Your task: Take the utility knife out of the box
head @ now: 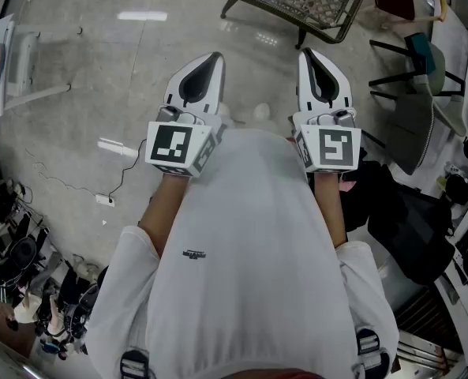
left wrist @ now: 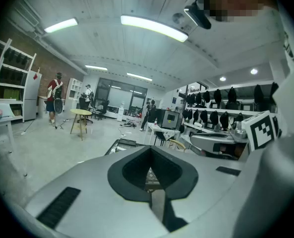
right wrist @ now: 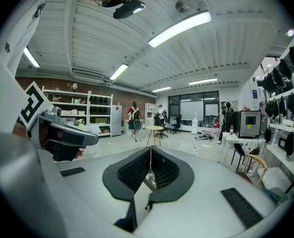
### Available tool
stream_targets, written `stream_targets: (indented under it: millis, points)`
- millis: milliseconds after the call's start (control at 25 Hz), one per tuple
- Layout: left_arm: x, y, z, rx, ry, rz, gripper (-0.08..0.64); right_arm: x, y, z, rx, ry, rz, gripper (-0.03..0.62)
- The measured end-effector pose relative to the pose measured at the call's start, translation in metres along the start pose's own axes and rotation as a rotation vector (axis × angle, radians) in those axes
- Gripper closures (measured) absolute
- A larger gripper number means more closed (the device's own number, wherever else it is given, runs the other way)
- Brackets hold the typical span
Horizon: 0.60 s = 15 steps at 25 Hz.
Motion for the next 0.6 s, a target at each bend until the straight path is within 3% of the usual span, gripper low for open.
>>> stream_targets:
  millis: [200,360,600]
  points:
    - [-0.004,-0.038,-0.006,0.006,0.018,0.033,0.558,-0.032,-0.022,-0.005,0.022,0.003,-0.006,0.594]
    - [-0.006,-0.065,-0.018,0.006,0.041,0.036,0.558,-0.059,-0.038,-0.002,0.021,-0.057,-0.007,0.594]
    - [-0.005,-0.092,-0.023,0.005,-0.022,0.056,0.558,-0.081,-0.059,-0.019,0.043,-0.052,0.019,0.594]
Point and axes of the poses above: the fingertips, and each gripper's own axes: x forward along the fingers, y to its left, z out of its top, the point moved 4 cm from there along -x, backward along the fingers, and after that the axes turned 1 degree about -x, right-handed, at the moved point
